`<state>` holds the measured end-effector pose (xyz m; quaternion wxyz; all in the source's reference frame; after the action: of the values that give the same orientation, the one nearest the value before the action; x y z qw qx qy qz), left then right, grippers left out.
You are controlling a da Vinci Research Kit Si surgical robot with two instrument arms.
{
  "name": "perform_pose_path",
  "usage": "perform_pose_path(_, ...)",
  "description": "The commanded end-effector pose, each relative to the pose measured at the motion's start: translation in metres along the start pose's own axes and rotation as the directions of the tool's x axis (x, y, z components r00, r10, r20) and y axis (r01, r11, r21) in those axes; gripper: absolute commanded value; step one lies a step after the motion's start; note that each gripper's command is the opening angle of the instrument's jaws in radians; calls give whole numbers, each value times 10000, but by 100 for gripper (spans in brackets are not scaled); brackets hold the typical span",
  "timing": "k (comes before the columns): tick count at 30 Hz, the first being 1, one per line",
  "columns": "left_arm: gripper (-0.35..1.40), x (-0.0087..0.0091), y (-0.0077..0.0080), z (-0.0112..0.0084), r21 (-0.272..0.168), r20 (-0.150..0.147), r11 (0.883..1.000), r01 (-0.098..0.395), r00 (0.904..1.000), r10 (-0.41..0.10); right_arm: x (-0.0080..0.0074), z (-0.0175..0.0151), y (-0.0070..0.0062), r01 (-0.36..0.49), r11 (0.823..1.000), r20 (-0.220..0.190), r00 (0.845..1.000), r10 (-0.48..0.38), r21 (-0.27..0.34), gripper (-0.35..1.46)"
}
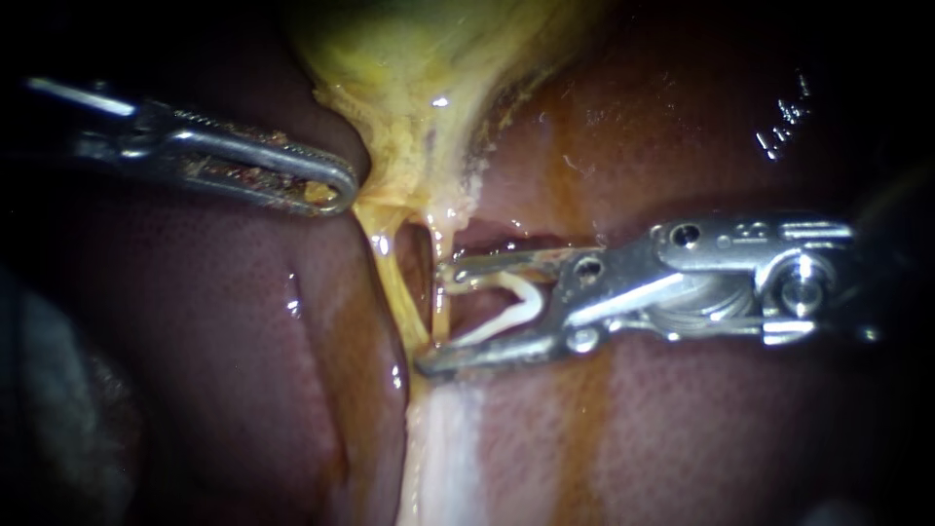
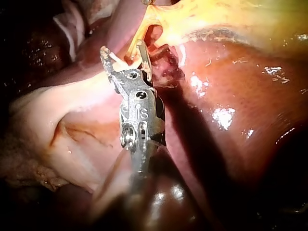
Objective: Clipping first clip left tube
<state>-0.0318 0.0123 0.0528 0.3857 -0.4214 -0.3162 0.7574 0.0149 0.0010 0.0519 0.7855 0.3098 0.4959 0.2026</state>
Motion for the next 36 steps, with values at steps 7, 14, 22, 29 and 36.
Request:
perform_pose_path(7,-35,0,0,0,-2,1,10000,-1,10000,1,-15,14,8,-127,9999,82,9999,126,59,44)
perform_pose_path(14,-35,0,1,0,-2,1,10000,-1,10000,1,-34,30,21,-249,9996,127,9996,246,167,45)
perform_pose_path(22,-35,0,1,0,-1,1,10000,0,10000,0,-52,35,36,-221,9996,169,9996,218,172,46)
perform_pose_path(29,-35,0,1,0,0,0,10000,0,10000,0,-64,40,45,-154,9996,228,9996,148,251,47)
perform_pose_path(36,-35,-1,1,1,7,-2,10000,-6,10000,6,-61,47,46,-159,9987,171,9997,150,492,46)
